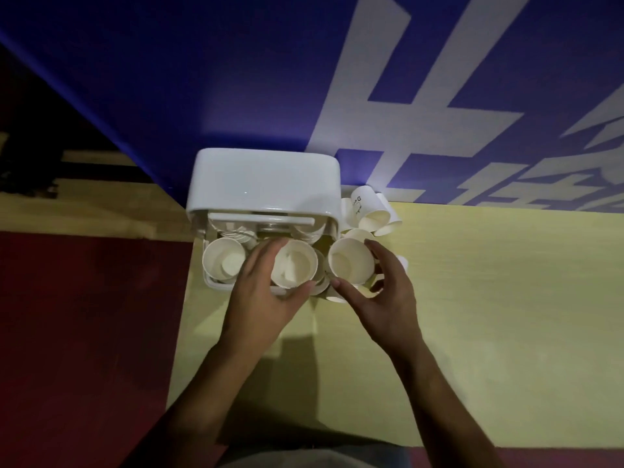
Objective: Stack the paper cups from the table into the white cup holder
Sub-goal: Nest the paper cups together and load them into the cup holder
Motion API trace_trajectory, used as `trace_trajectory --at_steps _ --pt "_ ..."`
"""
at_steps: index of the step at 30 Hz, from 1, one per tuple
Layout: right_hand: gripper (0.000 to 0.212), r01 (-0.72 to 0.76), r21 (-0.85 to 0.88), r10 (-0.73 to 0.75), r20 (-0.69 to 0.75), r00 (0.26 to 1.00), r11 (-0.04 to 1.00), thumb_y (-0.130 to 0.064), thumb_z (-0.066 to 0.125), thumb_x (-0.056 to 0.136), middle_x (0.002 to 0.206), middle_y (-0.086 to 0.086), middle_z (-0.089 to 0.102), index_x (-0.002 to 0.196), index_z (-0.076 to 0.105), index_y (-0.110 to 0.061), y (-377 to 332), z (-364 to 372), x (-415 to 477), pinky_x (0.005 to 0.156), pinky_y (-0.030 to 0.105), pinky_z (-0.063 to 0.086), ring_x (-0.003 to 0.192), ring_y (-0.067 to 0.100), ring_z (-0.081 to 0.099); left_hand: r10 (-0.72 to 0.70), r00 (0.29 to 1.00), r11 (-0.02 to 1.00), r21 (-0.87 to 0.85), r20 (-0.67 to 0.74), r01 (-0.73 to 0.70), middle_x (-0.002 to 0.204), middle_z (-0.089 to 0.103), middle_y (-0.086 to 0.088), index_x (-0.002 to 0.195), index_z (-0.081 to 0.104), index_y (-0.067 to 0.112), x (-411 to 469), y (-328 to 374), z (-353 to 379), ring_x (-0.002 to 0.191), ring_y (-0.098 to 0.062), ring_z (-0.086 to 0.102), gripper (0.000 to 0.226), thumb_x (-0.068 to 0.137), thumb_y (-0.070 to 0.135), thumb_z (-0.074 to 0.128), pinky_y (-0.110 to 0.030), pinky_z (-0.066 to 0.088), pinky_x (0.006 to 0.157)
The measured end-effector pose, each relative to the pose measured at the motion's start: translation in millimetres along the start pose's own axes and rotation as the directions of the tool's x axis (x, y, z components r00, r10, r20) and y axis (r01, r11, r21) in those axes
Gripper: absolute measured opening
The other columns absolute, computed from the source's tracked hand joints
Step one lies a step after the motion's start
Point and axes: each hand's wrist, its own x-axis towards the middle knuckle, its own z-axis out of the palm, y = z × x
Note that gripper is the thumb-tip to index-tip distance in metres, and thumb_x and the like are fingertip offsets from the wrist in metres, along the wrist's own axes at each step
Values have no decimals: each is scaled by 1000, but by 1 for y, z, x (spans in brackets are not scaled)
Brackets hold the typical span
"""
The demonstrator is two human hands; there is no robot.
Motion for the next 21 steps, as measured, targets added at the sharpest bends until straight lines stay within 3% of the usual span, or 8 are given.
trace_trajectory --at_steps 5,10,15,21 --pt "77 -91 13 92 -71 993 996 -47 88 72 130 -17 59 139 54 -31 0 1 -4 76 22 50 107 8 59 29 990 999 34 137 -34 145 55 8 143 54 25 15 -13 16 127 -9 53 72 80 43 83 -24 45 103" --pt "74 -139 23 141 -113 983 990 -45 88 73 127 -18 60 137 55 -32 0 -2 -10 74 24 50 104 6 61 -58 950 984 176 306 4 156 46 12 152 45 30 29 -30 37 137 -14 49 76 84 45 76 -27 43 106" --pt "73 -128 11 128 -105 986 992 -44 88 74 125 -27 57 137 55 -32 2 -2 -13 71 21 52 102 6 61 -134 935 972 227 329 59 154 49 12 152 43 36 36 -34 45 133 -19 51 77 83 47 77 -27 42 100" --pt "78 -102 13 102 -56 993 995 -42 89 74 130 -21 57 141 51 -33 -4 3 -8 74 14 49 102 5 61 -223 927 960 236 303 154 140 59 -4 150 43 42 34 -30 44 121 -27 58 80 81 45 83 -29 46 88"
